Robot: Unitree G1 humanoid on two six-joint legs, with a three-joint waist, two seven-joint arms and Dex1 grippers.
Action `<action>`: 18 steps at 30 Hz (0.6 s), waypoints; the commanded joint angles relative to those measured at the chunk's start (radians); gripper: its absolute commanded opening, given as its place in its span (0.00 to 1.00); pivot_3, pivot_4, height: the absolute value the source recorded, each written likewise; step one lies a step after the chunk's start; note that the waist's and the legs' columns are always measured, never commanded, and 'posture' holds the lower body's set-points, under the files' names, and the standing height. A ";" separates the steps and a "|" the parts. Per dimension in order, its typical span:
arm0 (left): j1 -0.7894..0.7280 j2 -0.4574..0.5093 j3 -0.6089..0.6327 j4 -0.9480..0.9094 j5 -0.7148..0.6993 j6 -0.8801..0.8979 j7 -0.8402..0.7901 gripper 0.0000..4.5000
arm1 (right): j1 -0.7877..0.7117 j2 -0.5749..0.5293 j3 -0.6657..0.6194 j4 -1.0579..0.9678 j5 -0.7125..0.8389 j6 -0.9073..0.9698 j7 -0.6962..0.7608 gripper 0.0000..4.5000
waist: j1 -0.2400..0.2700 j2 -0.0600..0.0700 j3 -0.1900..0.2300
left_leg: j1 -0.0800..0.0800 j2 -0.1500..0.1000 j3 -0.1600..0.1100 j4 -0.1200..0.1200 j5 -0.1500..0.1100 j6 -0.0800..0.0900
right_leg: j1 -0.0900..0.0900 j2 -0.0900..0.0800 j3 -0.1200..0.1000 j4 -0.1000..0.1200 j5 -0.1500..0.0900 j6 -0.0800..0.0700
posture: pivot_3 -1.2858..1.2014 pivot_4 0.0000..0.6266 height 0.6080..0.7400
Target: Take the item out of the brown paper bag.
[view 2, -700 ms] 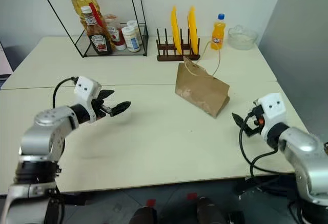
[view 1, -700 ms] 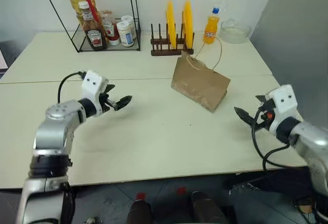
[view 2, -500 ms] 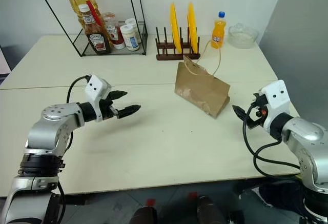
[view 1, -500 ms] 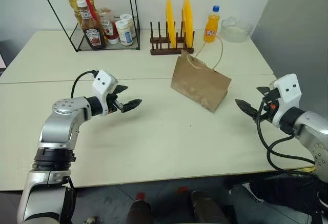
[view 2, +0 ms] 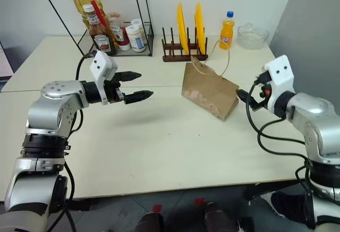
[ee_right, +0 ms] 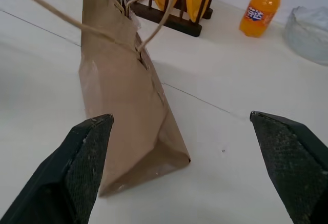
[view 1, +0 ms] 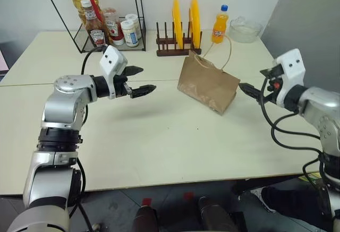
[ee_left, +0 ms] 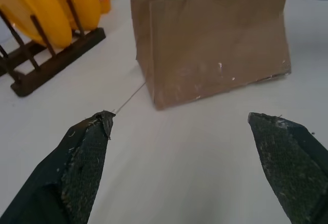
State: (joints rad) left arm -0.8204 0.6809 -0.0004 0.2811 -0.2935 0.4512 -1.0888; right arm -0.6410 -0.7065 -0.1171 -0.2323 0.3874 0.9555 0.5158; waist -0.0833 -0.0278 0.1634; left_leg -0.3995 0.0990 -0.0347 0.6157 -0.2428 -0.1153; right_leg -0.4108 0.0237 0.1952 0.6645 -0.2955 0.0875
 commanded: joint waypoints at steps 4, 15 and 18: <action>-0.162 0.015 -0.037 0.088 -0.006 -0.065 -0.174 1.00 | -0.177 0.012 0.116 0.231 -0.062 -0.105 0.087 1.00 | 0.000 0.002 0.002 | -0.001 0.000 -0.001 -0.001 0.000 0.000 | -0.001 0.000 -0.002 0.000 0.000 0.000 | 0.52 0.24 1.00; -0.251 0.007 -0.043 0.232 0.028 -0.163 -0.265 1.00 | -0.345 0.115 0.244 0.573 -0.172 -0.267 0.193 1.00 | -0.005 0.008 0.006 | -0.003 0.000 -0.006 -0.001 0.000 0.000 | -0.001 -0.002 -0.012 0.001 -0.001 -0.002 | 0.52 0.24 1.00; -0.241 0.011 -0.037 0.228 0.026 -0.165 -0.270 1.00 | -0.381 0.141 0.239 0.647 -0.181 -0.299 0.216 1.00 | -0.006 0.010 0.007 | -0.003 0.000 -0.007 -0.001 0.000 0.000 | -0.001 -0.002 -0.013 0.003 -0.001 -0.002 | 0.52 0.24 1.00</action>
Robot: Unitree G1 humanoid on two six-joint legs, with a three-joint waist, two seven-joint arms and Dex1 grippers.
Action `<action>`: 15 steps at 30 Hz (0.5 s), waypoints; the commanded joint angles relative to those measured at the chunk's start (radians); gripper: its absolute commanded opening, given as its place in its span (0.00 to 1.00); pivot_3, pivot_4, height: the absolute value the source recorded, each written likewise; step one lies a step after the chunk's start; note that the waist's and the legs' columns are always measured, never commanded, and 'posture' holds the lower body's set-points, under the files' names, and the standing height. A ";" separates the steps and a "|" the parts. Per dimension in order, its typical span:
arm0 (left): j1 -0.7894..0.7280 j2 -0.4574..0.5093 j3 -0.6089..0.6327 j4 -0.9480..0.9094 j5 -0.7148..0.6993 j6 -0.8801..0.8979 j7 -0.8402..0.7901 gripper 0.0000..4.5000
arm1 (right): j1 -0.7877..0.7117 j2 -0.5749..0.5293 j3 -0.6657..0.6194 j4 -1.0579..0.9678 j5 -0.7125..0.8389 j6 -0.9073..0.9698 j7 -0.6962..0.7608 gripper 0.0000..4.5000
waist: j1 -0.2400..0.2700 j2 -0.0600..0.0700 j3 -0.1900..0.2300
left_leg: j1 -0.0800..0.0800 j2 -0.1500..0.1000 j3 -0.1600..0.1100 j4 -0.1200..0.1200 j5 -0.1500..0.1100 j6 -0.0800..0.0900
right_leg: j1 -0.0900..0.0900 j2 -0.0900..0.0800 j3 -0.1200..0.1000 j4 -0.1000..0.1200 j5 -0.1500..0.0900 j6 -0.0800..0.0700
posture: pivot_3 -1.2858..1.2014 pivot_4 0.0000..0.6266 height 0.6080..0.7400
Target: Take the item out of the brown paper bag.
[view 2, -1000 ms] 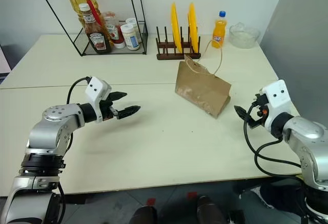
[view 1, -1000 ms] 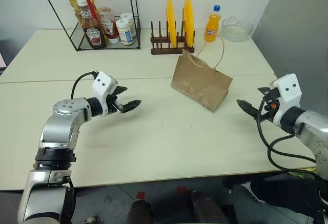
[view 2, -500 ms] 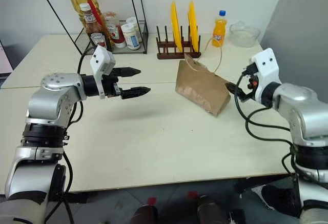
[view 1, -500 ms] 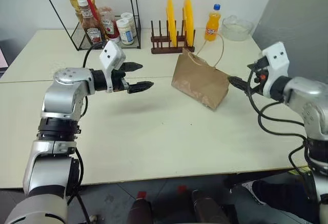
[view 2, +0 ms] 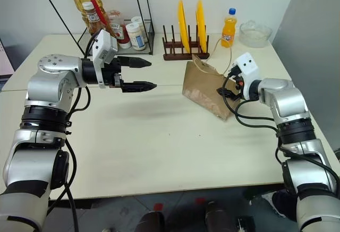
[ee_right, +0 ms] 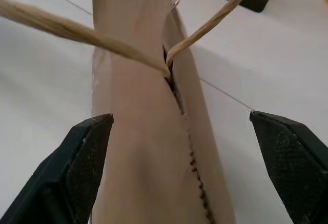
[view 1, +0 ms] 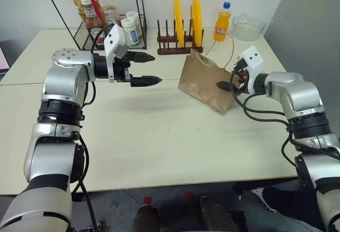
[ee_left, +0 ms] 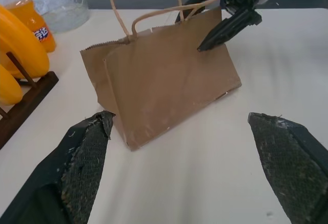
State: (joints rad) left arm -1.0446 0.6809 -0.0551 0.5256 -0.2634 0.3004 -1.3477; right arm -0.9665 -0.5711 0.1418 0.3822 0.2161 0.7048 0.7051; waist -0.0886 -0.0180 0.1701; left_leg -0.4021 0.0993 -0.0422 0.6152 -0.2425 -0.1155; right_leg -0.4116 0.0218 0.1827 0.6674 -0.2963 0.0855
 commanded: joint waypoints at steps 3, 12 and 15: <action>-0.012 0.015 0.023 -0.018 -0.009 -0.007 -0.013 1.00 | -0.088 0.026 -0.034 0.101 -0.013 -0.082 0.041 0.86 | -0.002 0.001 0.001 | 0.000 0.000 -0.002 0.002 0.000 0.000 | 0.000 0.000 -0.002 0.006 -0.001 -0.002 | 0.52 0.24 1.00; 0.024 0.032 0.029 -0.050 -0.017 0.012 -0.025 1.00 | -0.137 0.048 -0.038 0.206 -0.013 -0.147 0.103 0.13 | -0.007 0.004 0.003 | 0.000 0.000 -0.007 0.012 0.000 0.000 | 0.001 0.001 -0.006 0.015 -0.003 -0.004 | 0.52 0.24 1.00; 0.038 0.032 0.031 -0.068 -0.023 0.021 -0.017 1.00 | -0.144 0.056 -0.042 0.223 -0.011 -0.169 0.118 0.01 | -0.010 0.004 0.003 | 0.000 0.000 -0.007 0.012 0.000 0.001 | 0.001 0.001 -0.006 0.015 -0.003 -0.004 | 0.52 0.24 1.00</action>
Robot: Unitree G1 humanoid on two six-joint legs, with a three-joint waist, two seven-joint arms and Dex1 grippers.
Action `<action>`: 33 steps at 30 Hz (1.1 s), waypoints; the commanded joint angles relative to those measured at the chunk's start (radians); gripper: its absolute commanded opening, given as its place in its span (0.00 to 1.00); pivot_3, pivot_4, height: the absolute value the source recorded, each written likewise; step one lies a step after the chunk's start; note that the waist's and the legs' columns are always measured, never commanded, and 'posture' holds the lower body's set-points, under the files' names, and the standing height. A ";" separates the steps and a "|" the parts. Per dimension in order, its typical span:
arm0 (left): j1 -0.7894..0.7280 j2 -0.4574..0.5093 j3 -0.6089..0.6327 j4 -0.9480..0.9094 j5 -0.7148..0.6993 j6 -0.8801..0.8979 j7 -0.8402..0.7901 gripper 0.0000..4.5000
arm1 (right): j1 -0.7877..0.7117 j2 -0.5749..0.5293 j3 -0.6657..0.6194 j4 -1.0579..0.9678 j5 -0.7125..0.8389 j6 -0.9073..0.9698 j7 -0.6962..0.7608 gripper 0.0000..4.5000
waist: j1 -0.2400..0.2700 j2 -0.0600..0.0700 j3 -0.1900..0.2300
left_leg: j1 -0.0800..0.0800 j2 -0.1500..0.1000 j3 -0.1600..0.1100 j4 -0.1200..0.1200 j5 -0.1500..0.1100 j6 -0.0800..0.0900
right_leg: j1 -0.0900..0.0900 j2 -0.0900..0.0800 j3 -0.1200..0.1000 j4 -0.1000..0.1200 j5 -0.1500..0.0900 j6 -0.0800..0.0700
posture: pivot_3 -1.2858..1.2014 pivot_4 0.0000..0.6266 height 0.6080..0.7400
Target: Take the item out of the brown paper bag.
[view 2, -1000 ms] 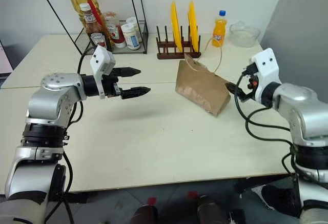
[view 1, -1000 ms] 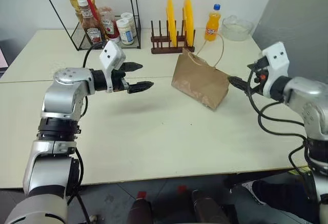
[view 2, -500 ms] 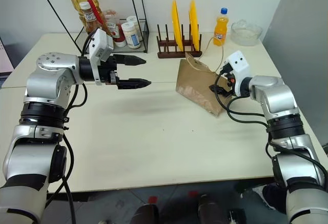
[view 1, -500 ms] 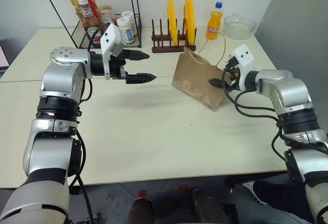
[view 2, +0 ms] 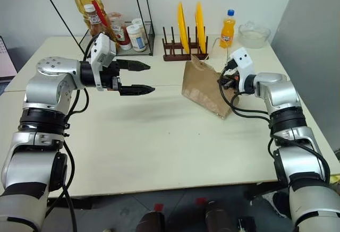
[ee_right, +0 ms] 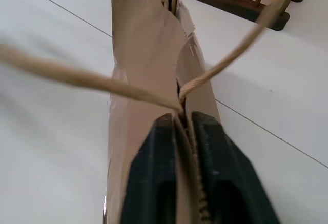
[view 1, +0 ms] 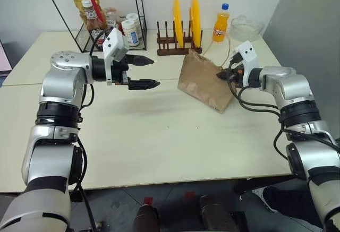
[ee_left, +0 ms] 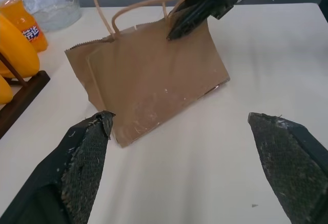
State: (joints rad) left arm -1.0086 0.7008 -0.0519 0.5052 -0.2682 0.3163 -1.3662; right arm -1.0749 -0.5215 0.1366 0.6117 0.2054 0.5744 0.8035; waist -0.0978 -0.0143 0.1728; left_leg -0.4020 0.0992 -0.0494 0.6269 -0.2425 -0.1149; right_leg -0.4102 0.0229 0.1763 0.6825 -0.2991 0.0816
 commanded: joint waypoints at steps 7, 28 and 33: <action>0.124 0.053 0.096 -0.157 -0.055 0.091 0.069 1.00 | -0.020 0.019 -0.070 -0.053 0.051 -0.143 0.143 0.01 | -0.017 0.003 0.002 | 0.000 0.000 -0.001 -0.001 0.000 0.000 | 0.000 0.000 -0.001 0.000 0.000 0.000 | 0.52 0.24 1.00; 0.790 0.194 0.573 -0.816 -0.384 0.496 0.343 1.00 | -0.250 0.374 -0.017 0.430 -0.039 -0.566 0.394 0.01 | -0.042 0.004 0.007 | 0.001 0.001 -0.005 0.001 0.000 0.000 | 0.003 0.000 -0.005 0.002 0.000 0.000 | 0.52 0.24 1.00; 0.844 0.194 0.615 -0.878 -0.436 0.537 0.399 1.00 | -0.263 0.422 -0.007 0.521 -0.091 -0.679 0.382 0.01 | -0.040 0.002 0.009 | 0.001 0.001 -0.006 0.001 0.000 -0.001 | 0.003 -0.001 -0.006 0.002 0.000 0.000 | 0.52 0.24 1.00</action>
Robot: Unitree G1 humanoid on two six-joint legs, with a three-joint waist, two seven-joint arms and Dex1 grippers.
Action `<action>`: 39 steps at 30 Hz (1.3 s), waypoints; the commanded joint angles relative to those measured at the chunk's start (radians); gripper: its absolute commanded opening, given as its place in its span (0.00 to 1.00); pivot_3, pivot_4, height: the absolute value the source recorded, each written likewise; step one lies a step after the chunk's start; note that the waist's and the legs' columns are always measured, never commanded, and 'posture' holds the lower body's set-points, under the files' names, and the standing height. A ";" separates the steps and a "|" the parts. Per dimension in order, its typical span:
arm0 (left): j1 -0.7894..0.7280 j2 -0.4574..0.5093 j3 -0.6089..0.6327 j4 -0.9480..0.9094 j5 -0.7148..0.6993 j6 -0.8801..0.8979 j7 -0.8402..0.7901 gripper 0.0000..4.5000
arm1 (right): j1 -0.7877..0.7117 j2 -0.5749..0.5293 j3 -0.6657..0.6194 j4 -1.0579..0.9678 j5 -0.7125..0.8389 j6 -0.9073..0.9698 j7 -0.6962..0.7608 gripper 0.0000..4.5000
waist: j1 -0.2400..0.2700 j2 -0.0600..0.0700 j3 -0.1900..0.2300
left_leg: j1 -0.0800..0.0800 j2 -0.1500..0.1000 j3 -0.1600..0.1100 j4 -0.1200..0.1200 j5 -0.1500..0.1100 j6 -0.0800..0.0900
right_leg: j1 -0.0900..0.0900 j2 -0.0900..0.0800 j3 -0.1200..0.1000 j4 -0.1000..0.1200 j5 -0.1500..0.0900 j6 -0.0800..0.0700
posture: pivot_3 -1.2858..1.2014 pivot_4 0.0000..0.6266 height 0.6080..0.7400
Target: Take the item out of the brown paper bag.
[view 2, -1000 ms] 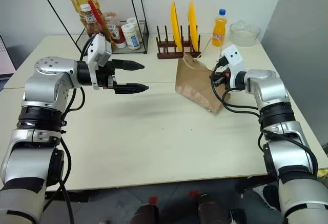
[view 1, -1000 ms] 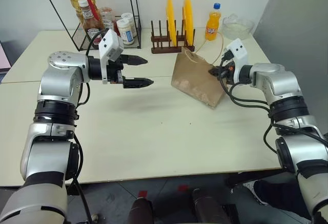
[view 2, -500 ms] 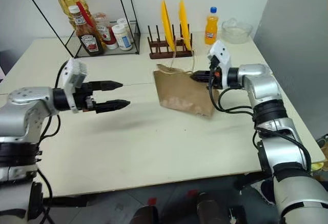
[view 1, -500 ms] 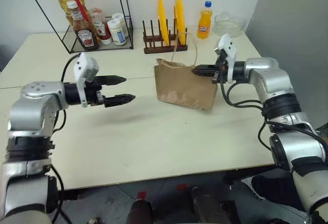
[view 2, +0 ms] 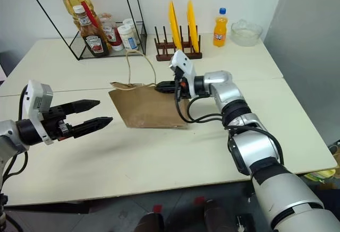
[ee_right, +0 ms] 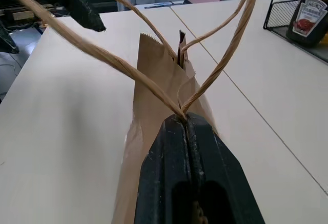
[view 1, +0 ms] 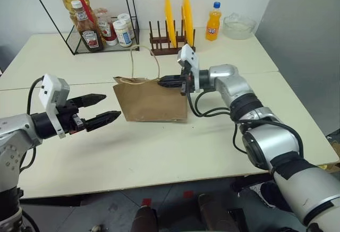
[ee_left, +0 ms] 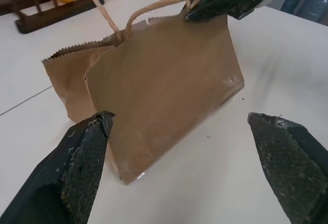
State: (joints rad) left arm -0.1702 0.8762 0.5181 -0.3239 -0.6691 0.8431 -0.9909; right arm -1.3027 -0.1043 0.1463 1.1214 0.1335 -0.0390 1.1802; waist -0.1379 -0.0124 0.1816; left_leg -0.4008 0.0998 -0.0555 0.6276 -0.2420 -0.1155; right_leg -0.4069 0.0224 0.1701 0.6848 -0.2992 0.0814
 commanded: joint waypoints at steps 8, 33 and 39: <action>0.013 0.017 0.005 -0.031 -0.041 -0.014 0.065 1.00 | -0.037 -0.027 -0.009 0.097 -0.107 -0.151 -0.026 0.13 | -0.003 0.000 0.000 | 0.001 0.000 0.000 0.000 0.000 0.000 | 0.000 0.000 0.000 0.001 0.000 0.000 | 0.52 0.24 1.00; -0.449 0.085 -0.349 0.513 0.174 -0.313 -0.200 1.00 | 0.192 -0.232 0.027 -0.692 -0.007 0.554 -0.058 0.99 | -0.004 0.001 0.002 | 0.001 0.000 -0.004 0.001 0.001 0.000 | 0.001 0.000 -0.004 0.004 -0.001 -0.001 | 0.52 0.24 1.00; -0.365 0.130 -0.271 0.483 0.162 -0.310 -0.206 1.00 | 0.038 -0.160 0.147 -0.576 -0.059 0.595 -0.028 0.99 | -0.004 0.001 0.002 | 0.001 0.000 -0.004 0.000 0.001 0.000 | -0.001 0.000 -0.005 0.004 -0.002 -0.004 | 0.52 0.24 1.00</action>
State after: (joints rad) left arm -0.5579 0.9809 0.1919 0.1957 -0.4901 0.5371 -1.1918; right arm -1.2340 -0.2859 0.2786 0.5194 0.0882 0.5559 1.1543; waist -0.1417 -0.0116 0.1832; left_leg -0.4003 0.0999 -0.0602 0.6266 -0.2411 -0.1157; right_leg -0.4075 0.0227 0.1639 0.6893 -0.3019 0.0765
